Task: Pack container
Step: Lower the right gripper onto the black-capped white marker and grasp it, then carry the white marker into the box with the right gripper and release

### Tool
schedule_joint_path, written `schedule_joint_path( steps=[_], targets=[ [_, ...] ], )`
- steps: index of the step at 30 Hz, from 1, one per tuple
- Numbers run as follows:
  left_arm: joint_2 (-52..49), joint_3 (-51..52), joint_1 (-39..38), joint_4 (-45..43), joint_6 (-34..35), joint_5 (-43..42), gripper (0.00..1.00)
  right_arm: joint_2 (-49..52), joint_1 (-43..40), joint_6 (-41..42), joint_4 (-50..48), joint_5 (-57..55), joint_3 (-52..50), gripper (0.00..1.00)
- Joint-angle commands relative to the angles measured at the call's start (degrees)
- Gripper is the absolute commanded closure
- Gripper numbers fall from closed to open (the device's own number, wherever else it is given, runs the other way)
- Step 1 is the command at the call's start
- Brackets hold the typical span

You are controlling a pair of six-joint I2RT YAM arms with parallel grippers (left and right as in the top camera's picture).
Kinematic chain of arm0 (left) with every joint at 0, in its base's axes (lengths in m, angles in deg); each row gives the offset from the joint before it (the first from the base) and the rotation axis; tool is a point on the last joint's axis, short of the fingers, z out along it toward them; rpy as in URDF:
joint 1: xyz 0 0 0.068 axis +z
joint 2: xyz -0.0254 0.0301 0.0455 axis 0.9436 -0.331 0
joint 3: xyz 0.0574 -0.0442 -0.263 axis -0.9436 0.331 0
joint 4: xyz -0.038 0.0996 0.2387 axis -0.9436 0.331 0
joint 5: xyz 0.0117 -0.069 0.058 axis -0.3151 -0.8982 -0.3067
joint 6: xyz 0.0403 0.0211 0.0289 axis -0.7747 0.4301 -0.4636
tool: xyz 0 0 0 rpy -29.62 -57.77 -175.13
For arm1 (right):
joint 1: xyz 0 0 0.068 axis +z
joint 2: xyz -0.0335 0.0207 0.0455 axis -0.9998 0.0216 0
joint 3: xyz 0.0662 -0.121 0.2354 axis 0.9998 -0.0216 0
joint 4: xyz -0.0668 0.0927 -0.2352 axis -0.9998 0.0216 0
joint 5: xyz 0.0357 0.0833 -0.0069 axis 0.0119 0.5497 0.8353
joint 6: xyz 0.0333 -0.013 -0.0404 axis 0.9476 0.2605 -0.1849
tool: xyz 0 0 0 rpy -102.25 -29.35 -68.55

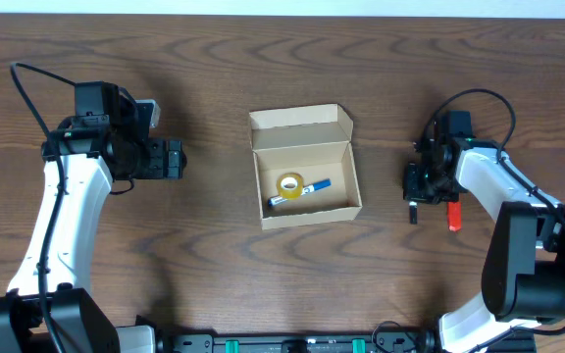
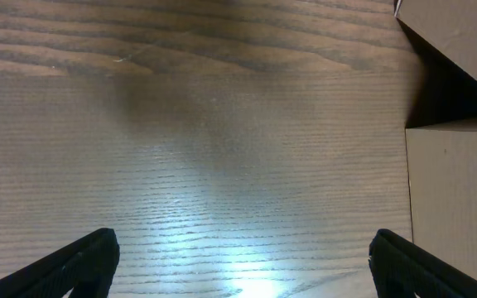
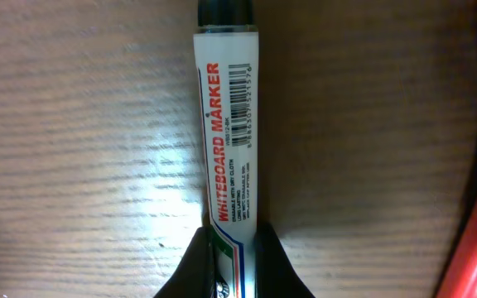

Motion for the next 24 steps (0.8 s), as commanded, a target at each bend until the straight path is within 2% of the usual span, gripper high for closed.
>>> schedule_joint_path(
  steps=[1, 7, 14, 20, 24],
  targets=[
    [1.1, 0.0, -0.1, 0.2, 0.2, 0.2, 0.05, 0.9, -0.2, -0.1, -1.5, 3.5, 0.0, 0.99],
    [1.1, 0.0, -0.1, 0.3, 0.2, 0.2, 0.05, -0.5, 0.6, -0.1, -0.9, 6.1, 3.5, 0.99],
    [1.1, 0.0, -0.1, 0.3, 0.2, 0.2, 0.05, -7.1, 3.8, -2.0, 1.1, 6.9, 11.1, 0.99],
    [1.1, 0.0, -0.1, 0.2, 0.2, 0.2, 0.05, -13.8, 10.1, -12.3, 1.4, 16.0, 15.3, 0.99],
    [1.1, 0.0, -0.1, 0.3, 0.2, 0.2, 0.05, -17.4, 17.0, -21.2, 2.7, 16.5, 16.2, 0.99]
  ],
)
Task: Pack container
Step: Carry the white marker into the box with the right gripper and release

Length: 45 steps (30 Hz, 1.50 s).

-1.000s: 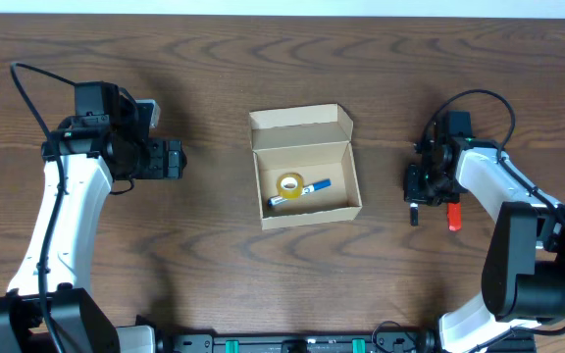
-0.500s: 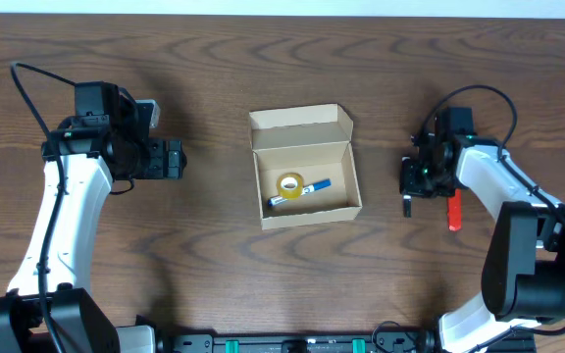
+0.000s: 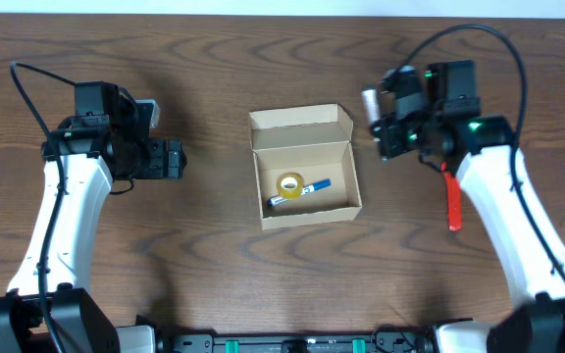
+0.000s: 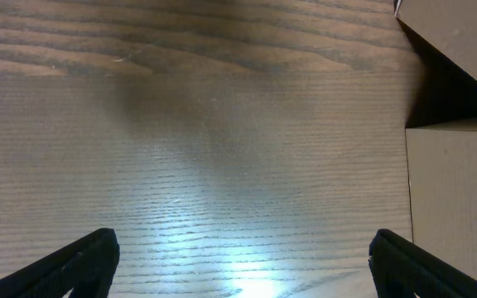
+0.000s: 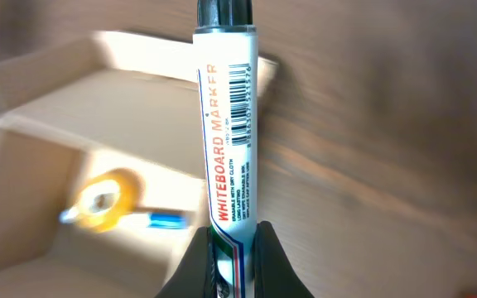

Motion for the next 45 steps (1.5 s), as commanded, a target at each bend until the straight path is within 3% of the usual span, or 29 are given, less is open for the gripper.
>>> schedule_joint_path(
  steps=[1, 8, 11, 19, 35, 40, 45],
  targets=[
    [1.1, 0.0, -0.1, 0.2, 0.2, 0.2, 0.05, -2.8, 6.0, -11.8, 0.8, 3.4, 0.8, 0.99],
    [1.1, 0.0, -0.1, 0.2, 0.2, 0.2, 0.05, -4.4, 16.8, -30.9, 4.9, 2.9, 0.9, 0.99],
    [1.1, 0.0, -0.1, 0.3, 0.2, 0.2, 0.05, -4.2, 18.2, -38.5, 8.3, 2.4, 0.9, 0.99],
    [1.1, 0.0, -0.1, 0.4, 0.2, 0.2, 0.05, -3.0, 18.1, -49.2, 11.4, -1.2, 0.9, 0.99],
    [1.1, 0.0, -0.1, 0.9, 0.2, 0.2, 0.05, 13.9, 18.2, -61.6, 9.1, -1.1, 0.8, 0.99],
    [1.1, 0.0, -0.1, 0.9, 0.2, 0.2, 0.05, 18.9, 18.2, -61.7, 5.9, -1.1, 0.8, 0.99],
    [1.1, 0.0, -0.1, 0.9, 0.3, 0.2, 0.05, 21.4, 18.2, -61.7, 4.5, -1.1, 0.8, 0.9]
  ],
)
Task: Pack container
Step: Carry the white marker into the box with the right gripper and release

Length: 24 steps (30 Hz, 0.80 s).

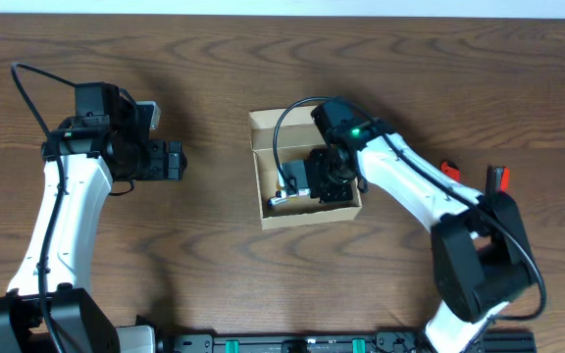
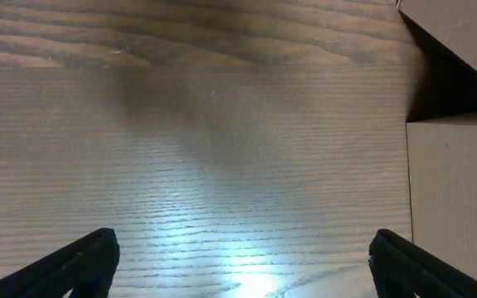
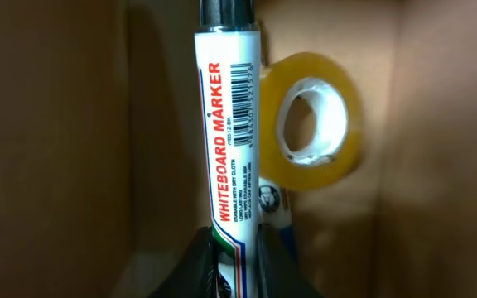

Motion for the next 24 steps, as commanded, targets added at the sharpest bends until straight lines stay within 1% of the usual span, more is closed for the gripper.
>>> schedule_joint_path(
  steps=[1, 2, 5, 6, 8, 12, 14, 17, 19, 20, 21, 22, 23, 24],
  targets=[
    [1.1, 0.0, -0.1, 0.1, 0.3, 0.2, 0.05, 0.6, 0.3, -1.2, -0.7, 0.7, 0.8, 0.88],
    [1.1, 0.0, -0.1, 0.1, 0.3, 0.2, 0.05, 0.6, 0.3, -0.5, -1.3, 0.7, 0.8, 0.85],
    [1.1, 0.0, -0.1, 0.1, 0.3, 0.2, 0.05, 0.5, 0.3, 1.4, -2.0, 0.7, 0.8, 0.81],
    [1.1, 0.0, -0.1, 0.2, 0.2, 0.2, 0.05, 0.4, 0.3, 1.4, -2.0, 0.7, 0.8, 0.71],
    [1.1, 0.0, -0.1, 0.2, 0.2, 0.2, 0.05, 0.4, 0.3, 2.2, -2.3, 0.7, 0.8, 0.59],
    [1.1, 0.0, -0.1, 0.2, 0.2, 0.2, 0.05, -0.2, 0.3, 3.4, -2.3, 0.7, 1.1, 0.63],
    [1.1, 0.0, -0.1, 0.3, 0.2, 0.2, 0.05, -1.4, 0.3, 6.5, -2.2, 0.7, 2.2, 0.63],
    [1.1, 0.0, -0.1, 0.4, 0.2, 0.2, 0.05, -5.0, 0.2, 11.5, -1.4, 0.7, 5.7, 0.6],
    [1.1, 0.0, -0.1, 0.4, 0.2, 0.2, 0.05, -8.0, 0.2, 17.2, 0.2, 0.7, 8.9, 0.6],
    [1.1, 0.0, -0.1, 0.5, 0.2, 0.2, 0.05, -9.8, 0.2, 22.4, 1.2, 0.7, 10.9, 0.53],
    [1.1, 0.0, -0.1, 0.5, 0.2, 0.2, 0.04, -12.0, 0.2, 29.2, 2.4, 0.4, 13.2, 0.39],
    [1.1, 0.0, -0.1, 0.4, 0.2, 0.2, 0.05, -13.5, 0.1, 33.7, 3.1, -0.3, 14.7, 0.36],
    [1.1, 0.0, -0.1, 0.4, 0.2, 0.2, 0.05, -15.1, -0.2, 37.6, 3.6, -1.6, 16.0, 0.37],
    [1.1, 0.0, -0.1, 0.4, 0.2, 0.2, 0.05, -16.6, -0.5, 40.4, 4.0, -3.9, 17.0, 0.44]
  ],
)
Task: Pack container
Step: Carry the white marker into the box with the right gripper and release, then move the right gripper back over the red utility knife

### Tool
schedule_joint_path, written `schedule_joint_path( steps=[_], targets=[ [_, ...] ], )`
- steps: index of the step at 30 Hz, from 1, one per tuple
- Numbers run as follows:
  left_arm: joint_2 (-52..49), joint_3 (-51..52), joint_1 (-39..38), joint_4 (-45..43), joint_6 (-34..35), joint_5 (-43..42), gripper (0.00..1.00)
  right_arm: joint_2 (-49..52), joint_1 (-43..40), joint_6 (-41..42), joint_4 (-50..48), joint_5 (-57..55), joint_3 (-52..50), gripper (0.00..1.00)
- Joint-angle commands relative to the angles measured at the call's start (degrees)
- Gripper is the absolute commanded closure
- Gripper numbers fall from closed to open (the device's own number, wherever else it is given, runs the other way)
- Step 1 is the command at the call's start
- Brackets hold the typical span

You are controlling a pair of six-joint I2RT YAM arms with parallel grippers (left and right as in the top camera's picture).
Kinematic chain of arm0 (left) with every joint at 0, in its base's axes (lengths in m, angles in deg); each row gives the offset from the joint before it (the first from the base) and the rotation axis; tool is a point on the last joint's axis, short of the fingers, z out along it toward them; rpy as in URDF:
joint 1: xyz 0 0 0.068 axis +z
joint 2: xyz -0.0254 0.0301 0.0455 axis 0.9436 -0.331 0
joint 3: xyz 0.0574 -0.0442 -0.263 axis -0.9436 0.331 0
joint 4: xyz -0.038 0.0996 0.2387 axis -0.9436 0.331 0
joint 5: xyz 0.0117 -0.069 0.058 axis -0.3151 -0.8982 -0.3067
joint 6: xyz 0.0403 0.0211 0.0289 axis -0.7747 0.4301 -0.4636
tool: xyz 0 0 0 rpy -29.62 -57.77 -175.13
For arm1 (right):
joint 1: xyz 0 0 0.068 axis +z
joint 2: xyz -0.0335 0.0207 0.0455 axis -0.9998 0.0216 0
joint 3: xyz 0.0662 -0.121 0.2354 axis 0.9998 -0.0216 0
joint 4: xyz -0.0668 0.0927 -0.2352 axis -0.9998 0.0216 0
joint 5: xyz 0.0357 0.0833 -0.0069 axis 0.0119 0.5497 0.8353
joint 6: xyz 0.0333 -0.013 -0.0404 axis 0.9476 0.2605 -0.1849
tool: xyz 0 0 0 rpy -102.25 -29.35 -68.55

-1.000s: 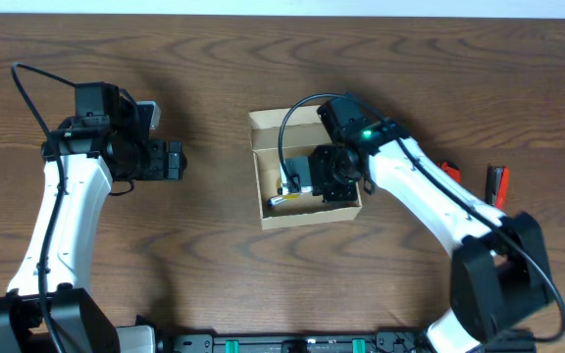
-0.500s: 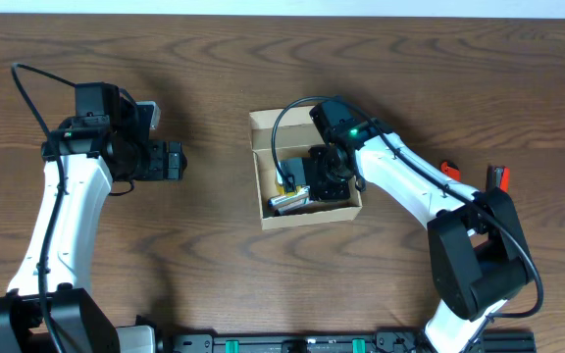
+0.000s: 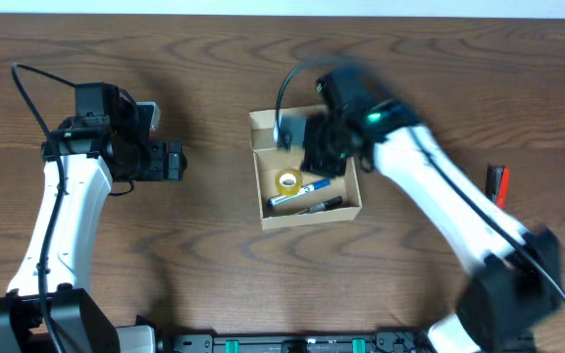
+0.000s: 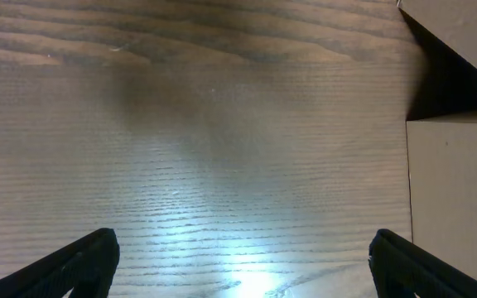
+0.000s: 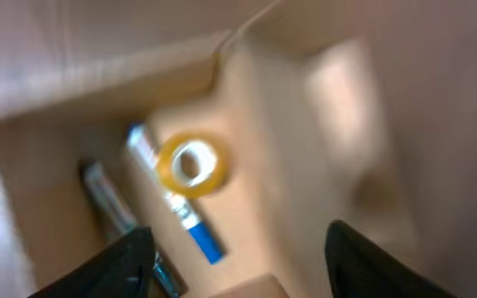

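Note:
An open cardboard box [image 3: 302, 218] sits mid-table. It holds a yellow tape roll [image 3: 287, 181], a blue-capped marker [image 3: 298, 193] and the whiteboard marker [image 3: 324, 205], lying along the front wall. My right gripper [image 3: 317, 145], blurred by motion, hangs open over the box's back half with nothing in it. Its wrist view looks down on the tape roll [image 5: 193, 165], the blue-capped marker [image 5: 187, 213] and the whiteboard marker [image 5: 110, 203]. My left gripper [image 3: 172, 160] stands open over bare table left of the box.
A red-and-black object [image 3: 498, 181] lies on the table at the far right. In the left wrist view the box's side wall [image 4: 458, 190] fills the right edge, with wood-grain table ahead of the open left gripper [image 4: 243, 277].
My right gripper has opened and let go of the whiteboard marker, which now lies in the box by the front wall. The gripper now sits higher, over the box's back half. Left arm unchanged.
My right gripper was shut on the whiteboard marker on the table at the right, beside a red object. Then it held the marker in the air near the box's right flap, then down inside the box by the tape. Now the marker lies in the box, released.

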Motion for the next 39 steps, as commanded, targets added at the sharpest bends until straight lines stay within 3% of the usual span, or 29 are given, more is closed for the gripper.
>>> schedule_joint_path(
  steps=[1, 2, 4, 8, 10, 13, 20, 23, 30, 39],
  targets=[
    [1.0, 0.0, -0.1, 0.2, 0.2, 0.2, 0.05, -7.9, -1.0, 20.0, 1.0, -6.3, 5.3, 0.49],
    [1.0, 0.0, -0.1, 0.2, 0.2, 0.2, 0.04, -9.7, -1.7, 24.1, 0.3, -11.1, 5.9, 0.45],
    [1.0, 0.0, -0.1, 0.2, 0.2, 0.2, 0.05, -12.6, -3.3, 34.1, -2.0, -23.1, 6.4, 0.27],
    [1.0, 0.0, -0.1, 0.1, 0.2, 0.2, 0.05, -16.3, -8.7, 54.2, -2.2, -46.6, 6.7, 0.23],
    [1.0, 0.0, -0.1, 0.1, 0.2, 0.2, 0.05, -16.8, -12.5, 61.6, 2.3, -46.1, 7.3, 0.27],
    [1.0, 0.0, -0.1, 0.2, 0.2, 0.2, 0.05, -15.9, -19.7, 65.7, 10.1, -37.9, 7.3, 0.27],
    [1.0, 0.0, -0.1, 0.2, 0.2, 0.2, 0.05, -11.2, -31.7, 62.3, 18.9, -30.2, 7.0, 0.17],
    [1.0, 0.0, -0.1, 0.2, 0.3, 0.2, 0.05, -9.5, -33.2, 57.3, 17.2, -30.3, 5.2, 0.17],
    [1.0, -0.1, -0.1, 0.5, 0.4, 0.2, 0.05, -0.5, -34.8, 57.3, 16.1, -28.4, -1.4, 0.16],
    [1.0, -0.1, -0.1, 1.2, 0.5, 0.2, 0.05, 10.5, -36.0, 49.4, 14.3, -23.2, -2.3, 0.17]
  ],
)
